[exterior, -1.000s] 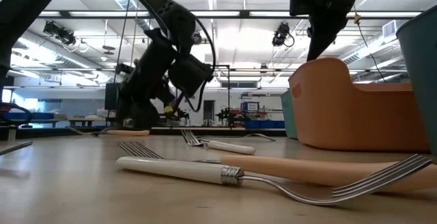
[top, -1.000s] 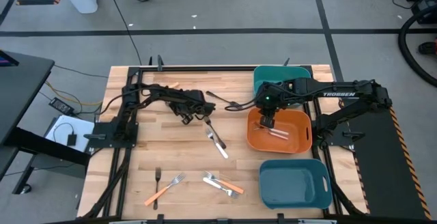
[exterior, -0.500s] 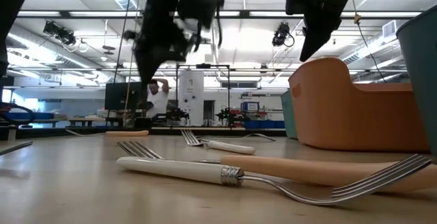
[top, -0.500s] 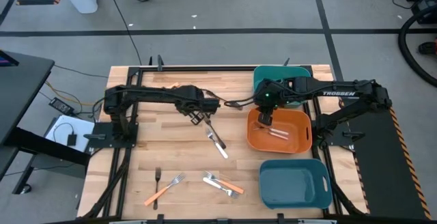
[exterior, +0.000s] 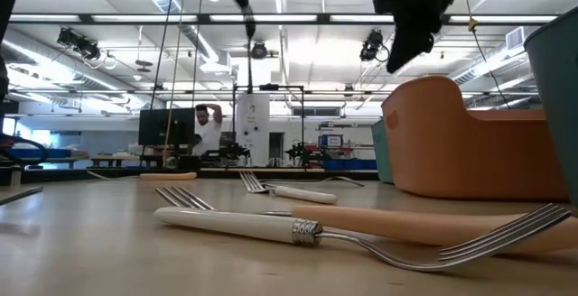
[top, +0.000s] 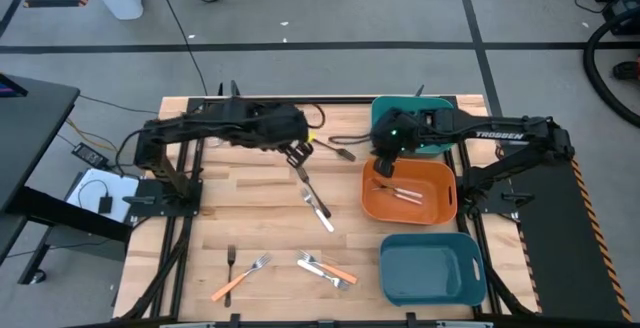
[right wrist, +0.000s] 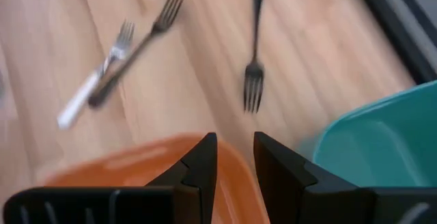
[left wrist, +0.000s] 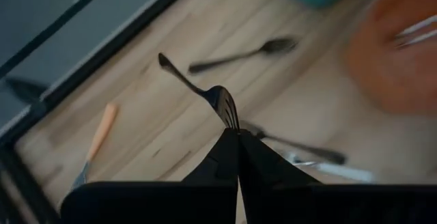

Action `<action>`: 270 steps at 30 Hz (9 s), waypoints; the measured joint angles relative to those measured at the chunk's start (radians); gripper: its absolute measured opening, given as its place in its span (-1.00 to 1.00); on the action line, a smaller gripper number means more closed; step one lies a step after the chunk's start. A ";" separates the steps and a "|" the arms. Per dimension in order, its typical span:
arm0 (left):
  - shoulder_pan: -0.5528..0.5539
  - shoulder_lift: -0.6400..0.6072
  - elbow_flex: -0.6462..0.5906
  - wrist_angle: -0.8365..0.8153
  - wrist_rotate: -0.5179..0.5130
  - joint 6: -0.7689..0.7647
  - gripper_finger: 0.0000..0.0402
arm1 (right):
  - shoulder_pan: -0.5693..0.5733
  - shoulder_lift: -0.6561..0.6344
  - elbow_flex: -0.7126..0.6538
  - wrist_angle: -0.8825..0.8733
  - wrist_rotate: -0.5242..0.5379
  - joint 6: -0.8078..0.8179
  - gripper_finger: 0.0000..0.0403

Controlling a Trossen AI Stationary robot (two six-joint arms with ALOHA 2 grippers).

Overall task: Sort silverware by color (type)
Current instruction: Put the black fork into the blue bin, then put the white fork into the orange bin

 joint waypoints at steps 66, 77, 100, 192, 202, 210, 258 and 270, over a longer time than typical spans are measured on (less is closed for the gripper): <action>-0.060 0.037 0.211 0.543 0.473 0.474 -0.91 | 0.189 -0.120 0.274 0.100 -0.245 -0.262 -0.94; -0.049 0.037 0.211 0.545 0.476 0.503 -0.65 | 0.287 -0.183 0.274 -0.167 -0.087 -0.020 -0.98; 0.068 0.037 0.052 0.374 0.278 0.657 -0.56 | 0.909 -0.229 -0.025 -0.338 -0.236 0.682 -0.97; -0.126 0.334 -0.530 0.649 0.314 1.133 -0.56 | 1.108 -0.139 -0.381 0.430 -0.129 1.369 -0.55; -0.146 0.380 -0.531 0.725 0.275 1.204 -0.56 | 1.123 -0.139 -0.381 0.430 -0.114 1.376 -0.55; -0.143 0.419 -0.526 0.721 0.281 1.203 -0.56 | 1.123 -0.139 -0.381 0.431 -0.085 1.402 -0.55; -0.049 0.329 0.094 0.848 0.399 0.882 -0.85 | 1.119 -0.257 -0.381 0.912 0.275 0.765 -0.55; -0.019 0.471 0.093 0.919 0.468 0.831 -0.68 | 1.117 -0.326 -0.381 1.201 0.558 0.159 -0.55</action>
